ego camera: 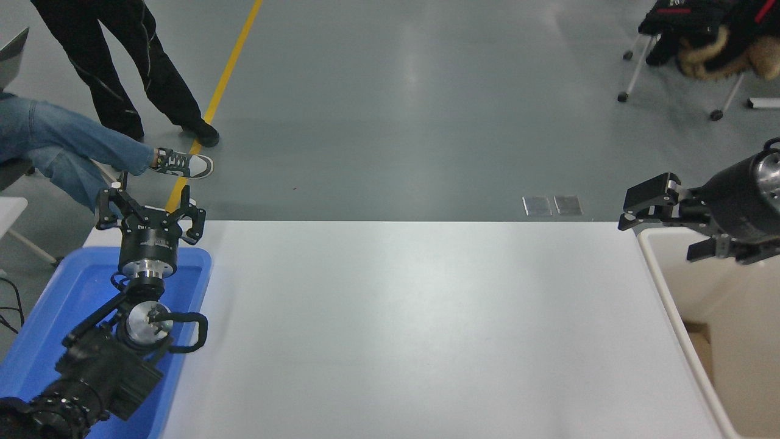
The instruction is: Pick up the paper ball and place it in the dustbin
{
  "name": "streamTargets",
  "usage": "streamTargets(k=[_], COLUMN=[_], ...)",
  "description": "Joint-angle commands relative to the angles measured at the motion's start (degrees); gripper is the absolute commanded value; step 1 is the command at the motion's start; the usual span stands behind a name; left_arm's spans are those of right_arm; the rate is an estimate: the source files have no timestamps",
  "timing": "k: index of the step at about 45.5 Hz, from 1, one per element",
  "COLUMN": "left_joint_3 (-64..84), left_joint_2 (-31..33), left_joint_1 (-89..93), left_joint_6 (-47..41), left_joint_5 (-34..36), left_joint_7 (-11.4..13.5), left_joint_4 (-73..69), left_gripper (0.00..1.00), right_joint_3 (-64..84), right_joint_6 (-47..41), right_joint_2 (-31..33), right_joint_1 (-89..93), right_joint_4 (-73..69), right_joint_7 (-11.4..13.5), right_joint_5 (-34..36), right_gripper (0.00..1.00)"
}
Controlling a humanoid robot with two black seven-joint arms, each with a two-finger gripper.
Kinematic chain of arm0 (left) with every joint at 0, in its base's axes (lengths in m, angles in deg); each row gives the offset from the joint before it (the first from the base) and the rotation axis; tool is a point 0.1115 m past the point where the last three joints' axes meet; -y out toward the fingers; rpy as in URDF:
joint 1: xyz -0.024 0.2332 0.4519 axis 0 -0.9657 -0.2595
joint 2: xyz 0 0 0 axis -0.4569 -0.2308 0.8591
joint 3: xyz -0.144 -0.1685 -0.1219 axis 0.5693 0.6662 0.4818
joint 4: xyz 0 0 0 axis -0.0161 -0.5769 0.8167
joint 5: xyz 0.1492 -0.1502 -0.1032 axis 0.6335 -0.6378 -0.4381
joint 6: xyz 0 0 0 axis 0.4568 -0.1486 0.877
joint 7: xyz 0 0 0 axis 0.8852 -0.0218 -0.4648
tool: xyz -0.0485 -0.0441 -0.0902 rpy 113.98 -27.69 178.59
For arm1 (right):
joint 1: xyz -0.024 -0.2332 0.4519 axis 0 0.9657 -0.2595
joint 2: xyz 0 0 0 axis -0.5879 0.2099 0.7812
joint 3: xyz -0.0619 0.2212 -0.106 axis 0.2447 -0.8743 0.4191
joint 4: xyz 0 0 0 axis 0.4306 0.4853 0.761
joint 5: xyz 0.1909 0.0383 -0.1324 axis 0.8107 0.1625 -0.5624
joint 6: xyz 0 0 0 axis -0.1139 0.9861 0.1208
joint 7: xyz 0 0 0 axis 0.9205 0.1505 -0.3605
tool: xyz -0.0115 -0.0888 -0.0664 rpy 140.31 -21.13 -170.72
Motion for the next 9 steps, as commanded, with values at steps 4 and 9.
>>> streamTargets(k=[4,9], left_joint_3=[0.04,0.04], left_joint_2=[0.0,0.0], left_joint_1=[-0.01,-0.01], left_joint_6=[-0.04,-0.04], left_joint_5=[-0.01,-0.01], left_joint_7=[0.0,0.0], left_joint_4=[0.02,0.02], left_gripper=[0.99,0.99], right_joint_3=[0.68,0.95], right_joint_6=[-8.78,-8.78], right_joint_2=[-11.39,-15.96], right_joint_1=[-12.26,-12.7], right_joint_4=[-1.4,-1.4], right_joint_7=[0.3,0.3], right_joint_5=[11.6,16.25], right_gripper=[1.0,1.0])
